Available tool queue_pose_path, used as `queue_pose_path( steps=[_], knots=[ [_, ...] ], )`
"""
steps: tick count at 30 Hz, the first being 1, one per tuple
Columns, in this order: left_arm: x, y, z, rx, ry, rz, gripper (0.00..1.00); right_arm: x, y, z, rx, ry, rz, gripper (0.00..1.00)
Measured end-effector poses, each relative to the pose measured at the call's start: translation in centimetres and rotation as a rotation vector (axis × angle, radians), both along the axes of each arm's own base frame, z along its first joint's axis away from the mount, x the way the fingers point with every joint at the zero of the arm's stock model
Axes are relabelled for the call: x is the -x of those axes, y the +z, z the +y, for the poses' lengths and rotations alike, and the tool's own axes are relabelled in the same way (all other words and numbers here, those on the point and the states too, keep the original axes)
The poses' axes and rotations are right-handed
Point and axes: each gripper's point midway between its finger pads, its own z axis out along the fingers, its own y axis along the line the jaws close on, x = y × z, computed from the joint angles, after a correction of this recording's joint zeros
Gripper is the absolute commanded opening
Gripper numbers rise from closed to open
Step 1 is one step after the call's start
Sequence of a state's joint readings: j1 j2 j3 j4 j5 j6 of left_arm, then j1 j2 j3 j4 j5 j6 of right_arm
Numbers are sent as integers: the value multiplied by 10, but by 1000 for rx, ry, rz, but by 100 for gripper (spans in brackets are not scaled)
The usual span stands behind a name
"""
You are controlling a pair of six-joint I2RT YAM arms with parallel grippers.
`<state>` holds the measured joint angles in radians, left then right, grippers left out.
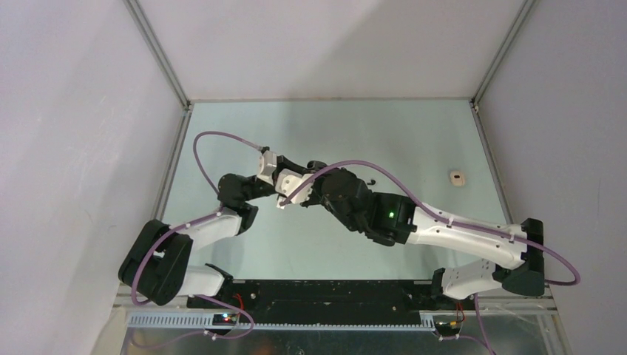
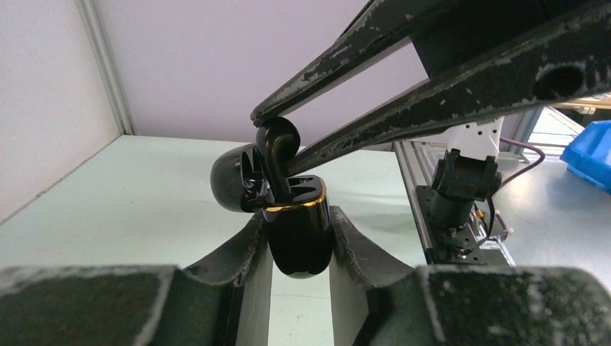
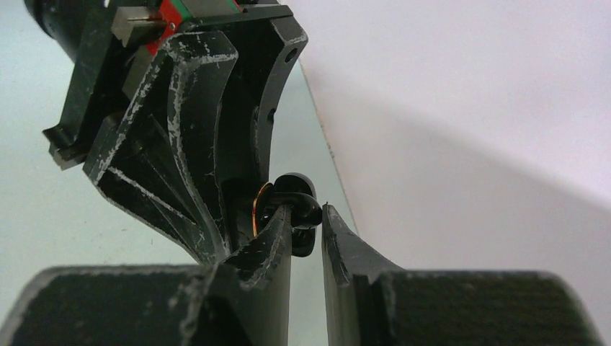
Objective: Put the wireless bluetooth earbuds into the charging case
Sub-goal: Place the earbud in the charging case.
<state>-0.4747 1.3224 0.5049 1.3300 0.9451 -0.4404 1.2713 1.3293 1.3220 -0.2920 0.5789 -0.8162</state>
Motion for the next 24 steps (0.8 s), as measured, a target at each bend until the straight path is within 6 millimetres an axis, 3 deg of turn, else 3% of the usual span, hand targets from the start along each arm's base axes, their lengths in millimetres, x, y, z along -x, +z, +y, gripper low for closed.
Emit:
queue_pose_path(
  steps=[16, 24],
  knots=[
    [-5, 5, 3, 27, 24, 30, 0, -4, -3, 8, -48, -43, 9, 4],
    [-3, 4, 3, 23, 12, 43, 0, -2, -5, 8, -74, -50, 35, 11]
  ],
)
